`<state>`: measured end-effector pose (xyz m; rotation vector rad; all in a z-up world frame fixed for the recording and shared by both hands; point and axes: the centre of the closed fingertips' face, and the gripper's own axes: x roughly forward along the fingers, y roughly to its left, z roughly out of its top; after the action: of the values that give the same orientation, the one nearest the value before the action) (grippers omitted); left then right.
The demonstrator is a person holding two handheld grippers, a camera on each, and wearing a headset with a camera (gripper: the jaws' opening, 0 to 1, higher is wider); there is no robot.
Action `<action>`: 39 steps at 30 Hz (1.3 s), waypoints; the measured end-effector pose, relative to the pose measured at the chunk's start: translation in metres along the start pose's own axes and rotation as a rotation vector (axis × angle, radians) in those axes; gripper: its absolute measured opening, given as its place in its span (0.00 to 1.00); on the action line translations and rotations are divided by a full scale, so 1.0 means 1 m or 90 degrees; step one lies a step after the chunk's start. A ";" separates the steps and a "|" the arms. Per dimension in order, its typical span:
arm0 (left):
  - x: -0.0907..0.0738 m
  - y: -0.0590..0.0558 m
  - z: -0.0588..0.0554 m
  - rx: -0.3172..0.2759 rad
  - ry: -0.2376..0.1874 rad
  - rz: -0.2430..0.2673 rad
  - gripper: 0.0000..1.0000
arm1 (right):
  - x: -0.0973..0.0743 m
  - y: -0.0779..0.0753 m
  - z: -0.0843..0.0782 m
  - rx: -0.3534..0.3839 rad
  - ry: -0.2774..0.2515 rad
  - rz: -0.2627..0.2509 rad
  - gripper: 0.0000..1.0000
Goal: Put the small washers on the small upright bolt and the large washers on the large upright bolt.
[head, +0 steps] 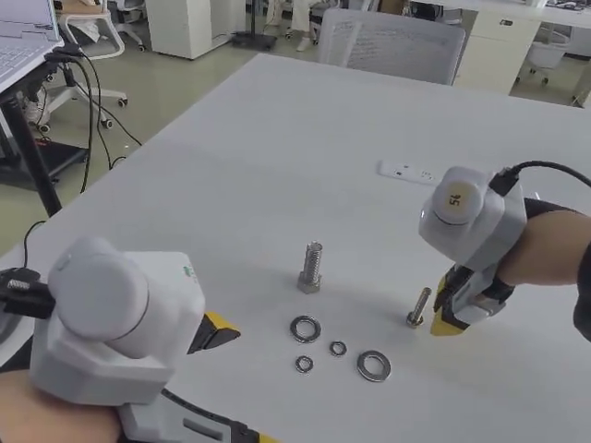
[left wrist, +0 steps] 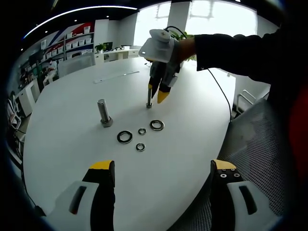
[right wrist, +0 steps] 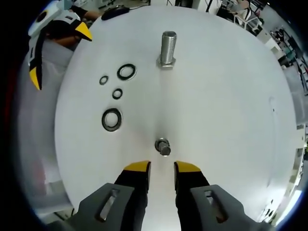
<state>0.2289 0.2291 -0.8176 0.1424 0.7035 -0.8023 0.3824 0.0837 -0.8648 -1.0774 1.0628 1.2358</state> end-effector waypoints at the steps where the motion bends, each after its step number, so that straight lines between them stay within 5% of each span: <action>1: 0.000 0.000 0.000 0.001 0.001 0.000 0.81 | 0.000 0.001 -0.001 0.002 -0.001 0.001 0.21; 22: 0.001 -0.002 0.001 0.011 0.002 -0.002 0.81 | -0.005 0.035 -0.010 0.006 -0.012 0.009 0.22; 39: -0.001 -0.002 0.001 0.015 0.000 -0.001 0.81 | -0.001 0.071 0.020 -0.046 -0.028 0.031 0.24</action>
<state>0.2272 0.2280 -0.8163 0.1637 0.6950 -0.8126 0.3123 0.1054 -0.8629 -1.0795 1.0222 1.3408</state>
